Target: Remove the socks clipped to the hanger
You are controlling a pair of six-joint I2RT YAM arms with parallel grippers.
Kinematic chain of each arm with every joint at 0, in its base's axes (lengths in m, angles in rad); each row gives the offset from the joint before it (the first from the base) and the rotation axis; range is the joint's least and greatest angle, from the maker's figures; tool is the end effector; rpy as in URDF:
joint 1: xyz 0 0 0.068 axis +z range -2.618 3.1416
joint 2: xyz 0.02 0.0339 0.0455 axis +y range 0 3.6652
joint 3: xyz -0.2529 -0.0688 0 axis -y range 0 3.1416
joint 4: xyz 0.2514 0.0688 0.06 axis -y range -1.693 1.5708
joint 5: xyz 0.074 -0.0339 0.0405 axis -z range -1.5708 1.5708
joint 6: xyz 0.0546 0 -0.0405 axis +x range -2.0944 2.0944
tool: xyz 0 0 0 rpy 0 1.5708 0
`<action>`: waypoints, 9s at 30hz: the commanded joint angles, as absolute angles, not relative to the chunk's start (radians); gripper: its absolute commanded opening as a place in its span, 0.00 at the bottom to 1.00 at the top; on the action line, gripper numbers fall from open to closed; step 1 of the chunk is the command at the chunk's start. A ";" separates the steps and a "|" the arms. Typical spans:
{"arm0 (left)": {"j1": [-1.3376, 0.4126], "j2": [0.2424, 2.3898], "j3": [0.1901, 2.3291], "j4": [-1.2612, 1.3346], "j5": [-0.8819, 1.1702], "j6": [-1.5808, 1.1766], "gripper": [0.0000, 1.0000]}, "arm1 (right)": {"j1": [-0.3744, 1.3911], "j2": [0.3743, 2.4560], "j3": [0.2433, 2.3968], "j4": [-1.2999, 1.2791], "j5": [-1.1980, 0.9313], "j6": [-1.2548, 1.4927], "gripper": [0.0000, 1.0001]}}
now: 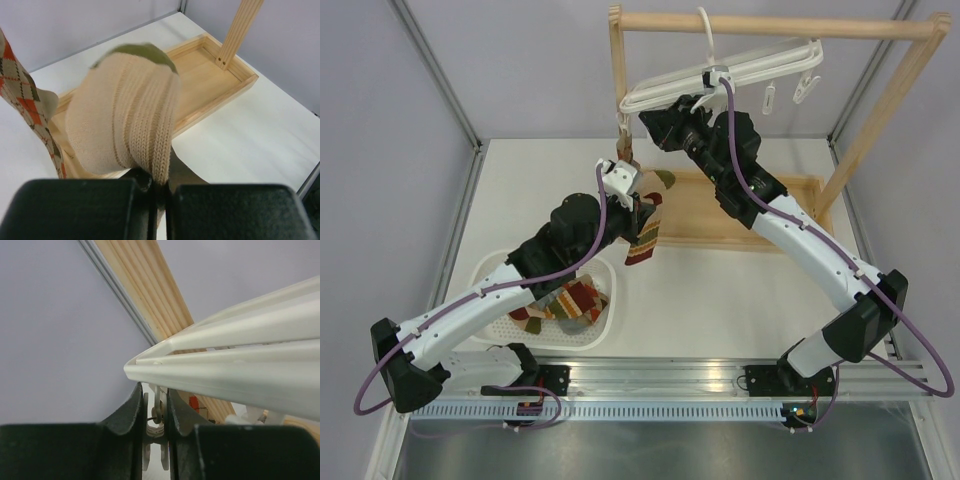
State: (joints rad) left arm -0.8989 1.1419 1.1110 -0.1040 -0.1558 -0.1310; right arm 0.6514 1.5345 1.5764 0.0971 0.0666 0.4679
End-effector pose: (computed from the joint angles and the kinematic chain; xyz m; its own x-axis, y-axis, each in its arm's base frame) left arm 0.1901 -0.2254 0.3785 -0.1715 0.0083 -0.9851 0.6607 0.7427 -0.1087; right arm 0.3097 0.2316 0.4545 -0.1509 0.4509 -0.8798 -0.5428 0.7060 0.4549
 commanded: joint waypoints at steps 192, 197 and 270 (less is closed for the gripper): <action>-0.727 1.232 1.169 -0.116 -0.151 -0.330 0.02 | 0.202 0.974 0.431 0.424 -0.316 0.732 0.70; -0.727 1.189 1.192 -0.170 -0.046 -0.298 0.02 | 0.392 1.014 0.636 0.281 -0.180 0.667 0.69; -0.664 1.023 1.052 -0.091 0.094 -0.327 0.02 | 0.755 1.720 1.821 -0.106 0.298 0.429 0.01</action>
State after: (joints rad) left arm -0.6693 1.0508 1.0359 -0.1249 0.0849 -0.3027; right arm 0.7444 1.7107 1.7763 -0.0929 0.2794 0.4335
